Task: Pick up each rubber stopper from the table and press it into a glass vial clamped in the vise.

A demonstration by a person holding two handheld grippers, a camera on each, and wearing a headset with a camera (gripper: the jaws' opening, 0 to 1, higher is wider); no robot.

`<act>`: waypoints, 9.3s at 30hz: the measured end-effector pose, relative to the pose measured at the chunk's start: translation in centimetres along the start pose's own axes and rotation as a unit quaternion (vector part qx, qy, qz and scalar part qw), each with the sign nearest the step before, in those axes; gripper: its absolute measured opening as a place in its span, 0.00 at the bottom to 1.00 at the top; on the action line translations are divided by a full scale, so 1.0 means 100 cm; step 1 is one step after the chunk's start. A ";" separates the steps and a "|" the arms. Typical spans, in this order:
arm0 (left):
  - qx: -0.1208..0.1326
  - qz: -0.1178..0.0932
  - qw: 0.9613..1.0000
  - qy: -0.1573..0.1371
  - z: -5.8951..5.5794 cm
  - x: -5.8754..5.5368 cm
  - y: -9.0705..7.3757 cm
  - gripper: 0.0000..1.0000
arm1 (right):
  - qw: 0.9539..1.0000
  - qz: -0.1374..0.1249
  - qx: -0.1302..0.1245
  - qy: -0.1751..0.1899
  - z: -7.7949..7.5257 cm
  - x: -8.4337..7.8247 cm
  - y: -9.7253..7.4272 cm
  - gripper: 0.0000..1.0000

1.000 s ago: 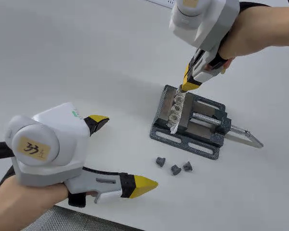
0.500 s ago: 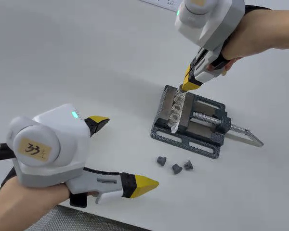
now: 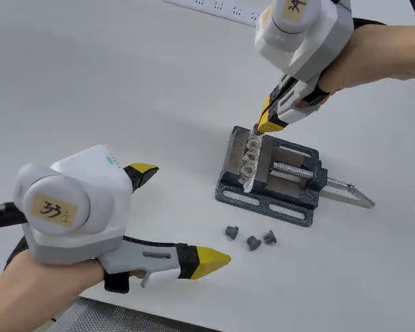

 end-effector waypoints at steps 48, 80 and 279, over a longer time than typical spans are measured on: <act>0.013 -0.021 0.999 0.024 0.000 0.018 -0.018 0.99 | 0.986 -0.151 -0.039 0.051 0.096 -0.046 -0.025 0.91; 0.019 -0.022 0.999 0.032 -0.014 0.007 -0.034 0.99 | 0.987 -0.158 -0.011 0.010 0.140 -0.086 0.006 0.55; -0.405 -0.035 0.768 -0.494 -0.092 0.071 -0.019 0.06 | 0.894 -0.437 -0.061 -0.070 0.244 0.011 -0.122 0.08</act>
Point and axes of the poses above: the centre of the closed fingertips' face, and the gripper's own axes: y roughly forward along the fingers, z roughly to its left, x roughly out of its top, the point moved 8 cm from there along -y, roughly backward along the fingers, and after that the axes turned 15 degrees about -z, right-handed, at the moved point
